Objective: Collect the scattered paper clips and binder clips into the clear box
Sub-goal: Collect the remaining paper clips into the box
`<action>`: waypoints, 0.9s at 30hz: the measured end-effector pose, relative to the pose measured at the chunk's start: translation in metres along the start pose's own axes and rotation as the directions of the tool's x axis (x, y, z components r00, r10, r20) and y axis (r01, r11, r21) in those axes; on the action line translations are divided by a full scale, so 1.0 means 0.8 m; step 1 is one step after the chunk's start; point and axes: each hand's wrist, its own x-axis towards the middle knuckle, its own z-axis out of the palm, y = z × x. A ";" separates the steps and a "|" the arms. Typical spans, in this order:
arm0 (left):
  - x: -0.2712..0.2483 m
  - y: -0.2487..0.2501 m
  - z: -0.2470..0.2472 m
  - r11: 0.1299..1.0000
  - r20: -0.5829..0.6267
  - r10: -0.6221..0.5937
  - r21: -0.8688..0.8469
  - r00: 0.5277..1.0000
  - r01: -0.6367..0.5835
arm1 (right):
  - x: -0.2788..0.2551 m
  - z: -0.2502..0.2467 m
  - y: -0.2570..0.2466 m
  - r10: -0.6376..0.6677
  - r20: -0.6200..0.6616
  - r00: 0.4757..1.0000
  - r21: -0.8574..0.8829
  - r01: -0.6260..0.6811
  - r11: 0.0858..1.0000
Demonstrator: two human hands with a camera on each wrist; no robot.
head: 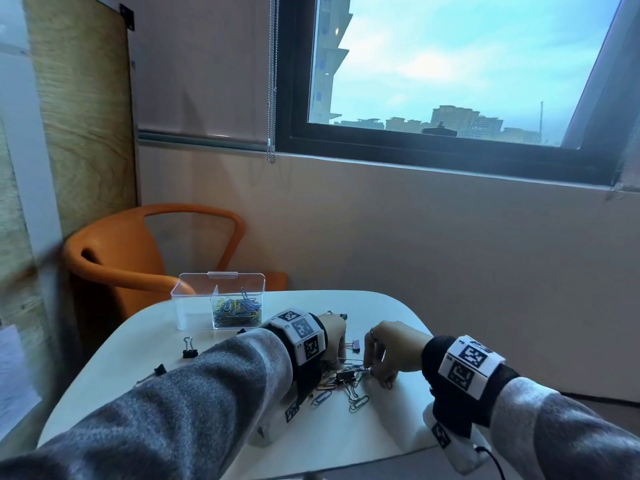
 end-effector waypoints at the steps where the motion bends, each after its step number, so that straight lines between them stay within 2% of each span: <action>1: -0.002 -0.001 0.000 1.000 -0.003 0.003 -0.012 1.000 -0.003 | 0.000 0.000 -0.001 0.008 -0.009 1.000 -0.010 -0.009 1.000; 4: -0.010 -0.009 0.000 0.994 -0.025 0.000 -0.107 1.000 -0.003 | -0.001 0.003 -0.002 0.022 -0.044 0.999 -0.022 -0.023 0.999; 7: -0.028 -0.029 -0.010 0.949 -0.068 -0.023 -0.315 0.997 0.001 | -0.002 0.005 -0.006 0.026 -0.055 0.998 -0.047 -0.029 0.998; 12: -0.070 -0.085 -0.050 0.846 -0.245 -0.060 -0.527 0.968 -0.081 | -0.002 -0.003 -0.021 0.040 -0.012 0.999 -0.070 -0.041 0.997; 16: -0.092 -0.137 -0.076 0.844 -0.427 -0.162 -0.526 0.890 -0.099 | 0.010 -0.022 -0.047 0.003 -0.052 0.999 -0.035 -0.005 0.999; 19: -0.095 -0.168 -0.078 0.880 -0.562 -0.251 -0.472 0.788 -0.057 | 0.030 -0.043 -0.081 -0.054 -0.165 0.985 0.061 0.065 0.996; 21: -0.091 -0.182 -0.072 0.886 -0.615 -0.274 -0.461 0.739 -0.055 | 0.048 -0.051 -0.110 -0.102 -0.258 0.961 0.096 0.131 0.987; 24: -0.080 -0.198 -0.057 0.888 -0.644 -0.294 -0.458 0.707 -0.048 | 0.081 -0.051 -0.153 -0.136 -0.359 0.923 0.145 0.200 0.969; 27: -0.068 -0.207 -0.042 0.884 -0.653 -0.296 -0.464 0.698 -0.059 | 0.114 -0.042 -0.185 -0.153 -0.476 0.866 0.159 0.256 0.953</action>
